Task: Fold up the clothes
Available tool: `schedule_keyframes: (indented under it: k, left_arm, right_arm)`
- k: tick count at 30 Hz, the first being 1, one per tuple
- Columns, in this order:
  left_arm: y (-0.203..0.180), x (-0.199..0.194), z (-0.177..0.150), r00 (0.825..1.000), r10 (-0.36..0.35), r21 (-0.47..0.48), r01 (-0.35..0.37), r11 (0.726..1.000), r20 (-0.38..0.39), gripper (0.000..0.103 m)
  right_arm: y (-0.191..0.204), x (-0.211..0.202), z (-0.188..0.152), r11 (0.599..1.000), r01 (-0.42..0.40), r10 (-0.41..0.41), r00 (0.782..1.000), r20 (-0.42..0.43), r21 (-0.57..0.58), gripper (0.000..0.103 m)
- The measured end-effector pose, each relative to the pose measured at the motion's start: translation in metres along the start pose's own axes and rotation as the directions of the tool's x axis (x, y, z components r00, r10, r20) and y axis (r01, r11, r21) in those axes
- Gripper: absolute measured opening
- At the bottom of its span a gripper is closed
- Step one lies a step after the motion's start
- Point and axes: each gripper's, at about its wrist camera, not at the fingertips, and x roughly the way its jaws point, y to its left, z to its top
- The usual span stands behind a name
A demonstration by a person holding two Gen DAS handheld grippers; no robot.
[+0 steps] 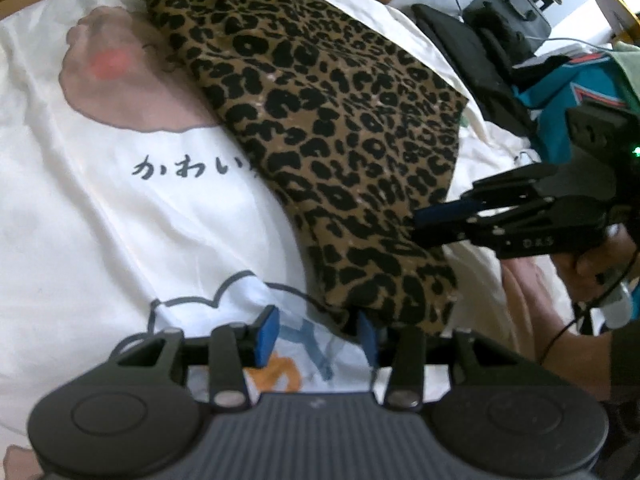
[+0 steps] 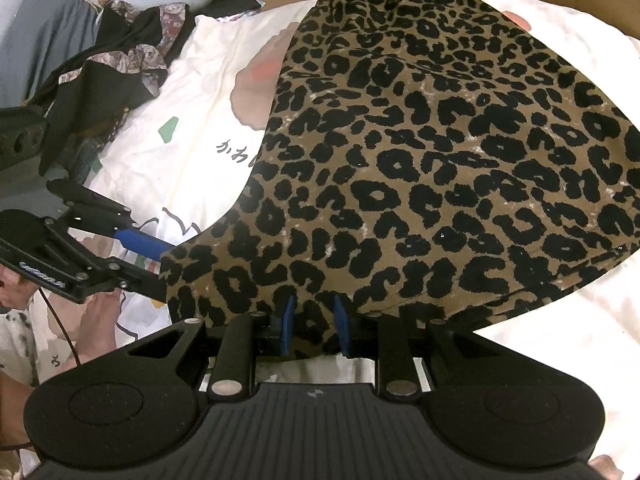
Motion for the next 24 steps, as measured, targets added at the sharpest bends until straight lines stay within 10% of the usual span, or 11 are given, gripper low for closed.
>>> schedule_keyframes:
  k: [18,24]
  left_arm:
    - [0.003,0.008,-0.001,0.992,-0.113,-0.021,0.115,0.993,0.062,0.034]
    - [0.009,0.009,-0.005,0.992,-0.112,-0.055,0.115,0.992,0.053,0.003]
  right_arm:
    - [0.024,0.005,-0.006,0.992,-0.123,0.123,0.992,-0.021,-0.031,0.027]
    - [0.028,0.007,-0.006,0.991,-0.124,0.122,0.992,-0.036,-0.058,0.027]
